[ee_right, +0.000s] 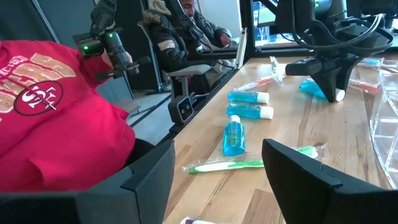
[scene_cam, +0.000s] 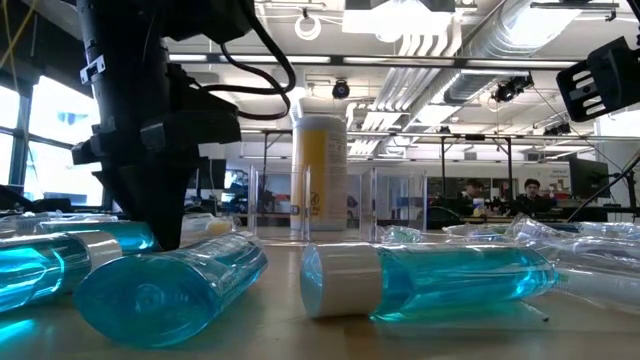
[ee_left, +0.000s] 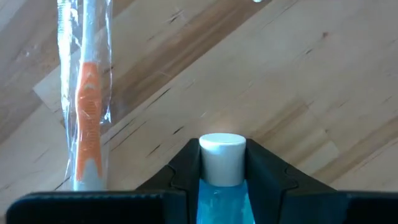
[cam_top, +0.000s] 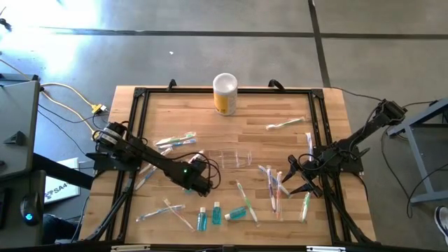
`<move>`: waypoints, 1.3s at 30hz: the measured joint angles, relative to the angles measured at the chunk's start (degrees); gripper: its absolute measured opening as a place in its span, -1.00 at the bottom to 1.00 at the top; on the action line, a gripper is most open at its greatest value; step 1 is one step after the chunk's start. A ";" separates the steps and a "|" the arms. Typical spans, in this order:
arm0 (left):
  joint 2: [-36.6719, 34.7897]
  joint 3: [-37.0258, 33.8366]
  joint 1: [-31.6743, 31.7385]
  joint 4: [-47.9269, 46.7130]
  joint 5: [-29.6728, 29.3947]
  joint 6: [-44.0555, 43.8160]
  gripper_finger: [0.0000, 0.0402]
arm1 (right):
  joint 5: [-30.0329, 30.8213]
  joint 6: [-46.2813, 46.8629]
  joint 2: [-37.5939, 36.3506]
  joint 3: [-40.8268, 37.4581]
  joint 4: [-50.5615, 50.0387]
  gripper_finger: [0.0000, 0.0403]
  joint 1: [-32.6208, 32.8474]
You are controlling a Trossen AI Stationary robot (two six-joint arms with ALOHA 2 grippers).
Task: Pick & Place toothbrushing station
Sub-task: Put the blue mouthwash into the middle part of the transparent organizer
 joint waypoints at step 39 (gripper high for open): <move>0.17 37.16 -10.08 12.01 -74.35 46.81 -0.57 | 8.61 -26.12 5.45 0.00 33.79 0.16 -0.02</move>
